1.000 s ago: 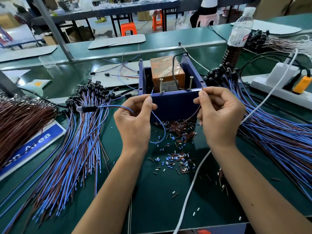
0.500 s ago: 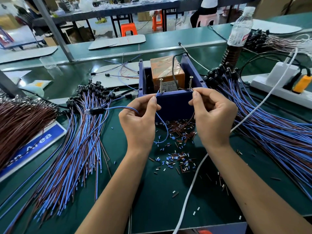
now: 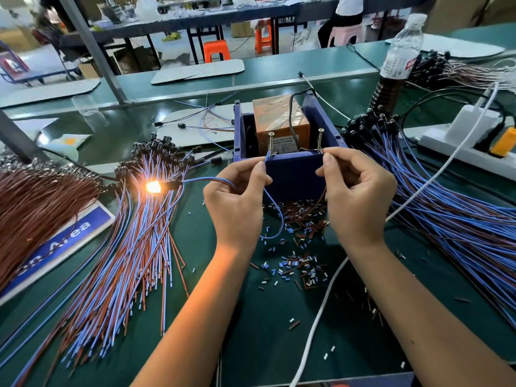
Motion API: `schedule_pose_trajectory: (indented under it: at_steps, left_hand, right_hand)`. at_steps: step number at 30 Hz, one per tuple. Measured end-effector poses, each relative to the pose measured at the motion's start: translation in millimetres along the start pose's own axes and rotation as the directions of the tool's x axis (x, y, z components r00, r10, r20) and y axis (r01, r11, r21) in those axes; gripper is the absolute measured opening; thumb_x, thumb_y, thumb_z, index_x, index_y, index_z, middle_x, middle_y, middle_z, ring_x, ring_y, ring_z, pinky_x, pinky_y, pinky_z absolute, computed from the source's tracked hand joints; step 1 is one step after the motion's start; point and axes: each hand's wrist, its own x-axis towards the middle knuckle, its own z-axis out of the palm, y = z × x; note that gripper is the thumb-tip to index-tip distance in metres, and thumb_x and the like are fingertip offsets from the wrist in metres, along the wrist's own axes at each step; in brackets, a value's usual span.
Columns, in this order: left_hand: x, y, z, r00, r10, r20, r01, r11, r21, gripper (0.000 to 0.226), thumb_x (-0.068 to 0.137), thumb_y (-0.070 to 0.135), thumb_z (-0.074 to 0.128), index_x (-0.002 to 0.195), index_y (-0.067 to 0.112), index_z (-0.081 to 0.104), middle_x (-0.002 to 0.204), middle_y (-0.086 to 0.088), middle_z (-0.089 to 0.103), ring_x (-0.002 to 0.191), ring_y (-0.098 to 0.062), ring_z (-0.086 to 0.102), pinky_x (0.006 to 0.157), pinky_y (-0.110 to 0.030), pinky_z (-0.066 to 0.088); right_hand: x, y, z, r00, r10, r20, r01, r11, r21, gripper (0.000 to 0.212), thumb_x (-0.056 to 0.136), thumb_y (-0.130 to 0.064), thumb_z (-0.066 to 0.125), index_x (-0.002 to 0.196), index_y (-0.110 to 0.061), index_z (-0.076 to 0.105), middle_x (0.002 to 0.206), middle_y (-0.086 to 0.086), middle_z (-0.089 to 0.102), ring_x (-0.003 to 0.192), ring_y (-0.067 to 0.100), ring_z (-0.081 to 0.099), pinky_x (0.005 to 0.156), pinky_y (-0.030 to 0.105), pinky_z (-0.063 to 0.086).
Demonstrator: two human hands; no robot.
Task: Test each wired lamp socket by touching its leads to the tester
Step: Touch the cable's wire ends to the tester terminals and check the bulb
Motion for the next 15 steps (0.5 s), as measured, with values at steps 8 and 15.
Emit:
schedule_pose_trajectory:
  at_steps: [8,15]
  left_hand:
    - [1.0,3.1,-4.1,0.999,0.018,-0.028,-0.017,1.000,0.017,0.015,0.095,0.007,0.069,0.087,0.018,0.076,0.067,0.004,0.072,0.060,-0.004,0.062,0.064,-0.017,0.048]
    - [-4.6,18.3,2.6,0.994,-0.087,0.068,0.083,0.994,0.065,0.013,0.092,0.019,0.070,0.081,0.022,0.078,0.068,0.001,0.073,0.051,-0.004,0.052,0.055,-0.019,0.041]
  right_hand:
    - [-1.0,1.2,0.7,1.000,-0.005,-0.001,0.005,1.000,0.012,0.014,0.101,-0.016,0.065,0.103,-0.011,0.078,0.078,-0.010,0.073,0.067,0.007,0.069,0.062,0.018,0.051]
    - [-5.7,-2.8,-19.3,0.996,0.075,-0.047,-0.072,0.996,0.051,0.011,0.100,-0.015,0.065,0.099,-0.016,0.077,0.077,-0.010,0.073,0.068,0.014,0.070,0.062,0.028,0.056]
